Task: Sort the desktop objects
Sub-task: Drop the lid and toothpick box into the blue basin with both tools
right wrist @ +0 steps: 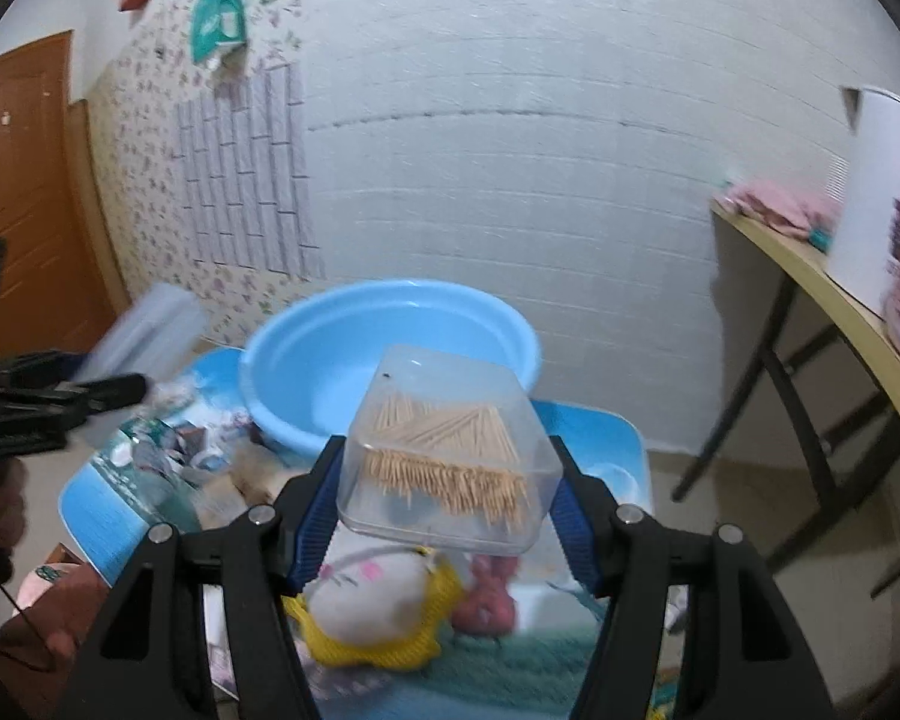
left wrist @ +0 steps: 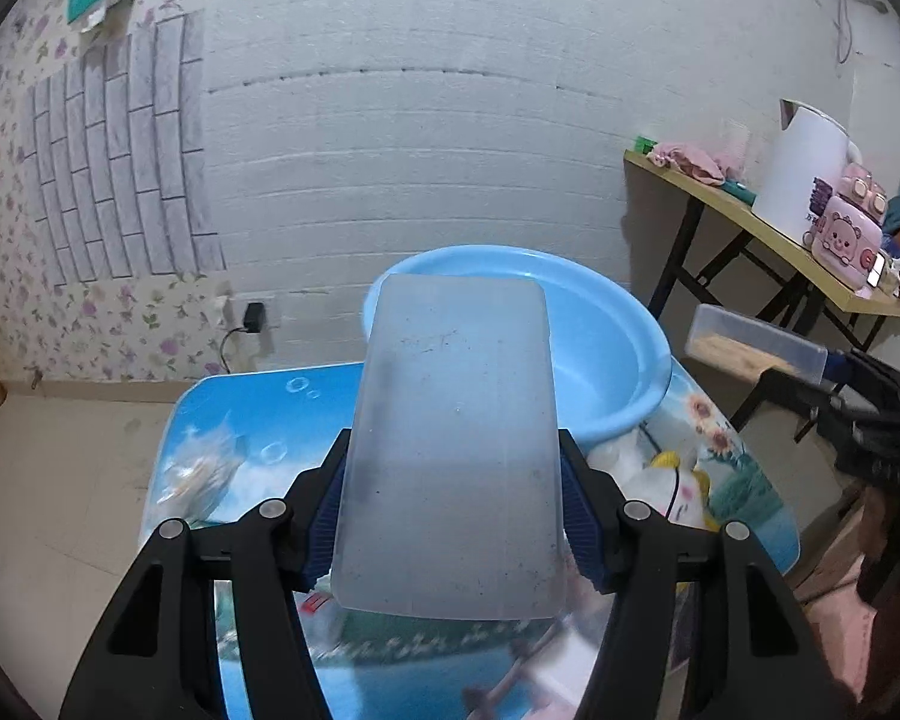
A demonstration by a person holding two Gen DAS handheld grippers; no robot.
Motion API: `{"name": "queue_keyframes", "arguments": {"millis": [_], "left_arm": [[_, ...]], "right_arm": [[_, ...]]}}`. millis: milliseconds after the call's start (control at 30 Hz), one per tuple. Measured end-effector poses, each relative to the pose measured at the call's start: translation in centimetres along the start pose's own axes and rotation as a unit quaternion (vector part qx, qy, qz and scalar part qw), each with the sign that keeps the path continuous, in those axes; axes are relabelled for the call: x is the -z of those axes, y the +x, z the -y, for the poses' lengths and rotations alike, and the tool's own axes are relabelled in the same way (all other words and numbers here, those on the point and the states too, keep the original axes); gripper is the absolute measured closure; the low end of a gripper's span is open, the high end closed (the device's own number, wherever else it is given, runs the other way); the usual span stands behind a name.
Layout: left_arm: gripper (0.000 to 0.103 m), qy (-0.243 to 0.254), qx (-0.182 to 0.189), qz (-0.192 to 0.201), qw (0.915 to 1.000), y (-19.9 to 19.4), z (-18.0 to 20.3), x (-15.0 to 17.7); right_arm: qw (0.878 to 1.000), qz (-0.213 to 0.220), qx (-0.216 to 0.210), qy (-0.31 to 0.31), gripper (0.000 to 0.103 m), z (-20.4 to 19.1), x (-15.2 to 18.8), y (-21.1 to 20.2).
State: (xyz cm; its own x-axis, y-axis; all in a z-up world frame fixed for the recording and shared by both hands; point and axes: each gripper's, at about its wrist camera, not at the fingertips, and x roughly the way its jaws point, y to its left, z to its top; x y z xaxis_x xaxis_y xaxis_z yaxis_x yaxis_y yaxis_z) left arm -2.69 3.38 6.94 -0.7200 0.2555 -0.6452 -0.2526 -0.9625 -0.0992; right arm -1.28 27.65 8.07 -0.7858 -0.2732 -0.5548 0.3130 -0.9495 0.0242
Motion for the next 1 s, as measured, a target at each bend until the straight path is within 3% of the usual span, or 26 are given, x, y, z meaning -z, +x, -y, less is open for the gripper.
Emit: {"name": "queue_keyframes", "arguments": {"millis": [267, 533, 733, 1000], "left_arm": [[0.042, 0.015, 0.012, -0.025, 0.9995, 4.5, 1.9, -2.8], [0.042, 0.028, -0.006, -0.051, 0.9983, 9.6, 2.6, -4.3], [0.042, 0.034, 0.000, -0.057, 0.9978, 11.0, 2.9, -4.1], [0.039, 0.043, 0.002, -0.054, 0.9976, 11.6, 2.8, -4.4]], "right_arm": [[0.999, -0.010, -0.048, -0.017, 0.041, -1.7, -1.2, 3.7], [0.998, -0.042, -0.047, -0.003, 0.041, -0.9, -1.6, 7.5], [0.996, -0.072, -0.047, -0.001, 0.041, -0.9, -1.2, 9.9], [0.996, -0.076, -0.041, -0.005, 0.041, -1.2, -1.6, 10.9]]}}
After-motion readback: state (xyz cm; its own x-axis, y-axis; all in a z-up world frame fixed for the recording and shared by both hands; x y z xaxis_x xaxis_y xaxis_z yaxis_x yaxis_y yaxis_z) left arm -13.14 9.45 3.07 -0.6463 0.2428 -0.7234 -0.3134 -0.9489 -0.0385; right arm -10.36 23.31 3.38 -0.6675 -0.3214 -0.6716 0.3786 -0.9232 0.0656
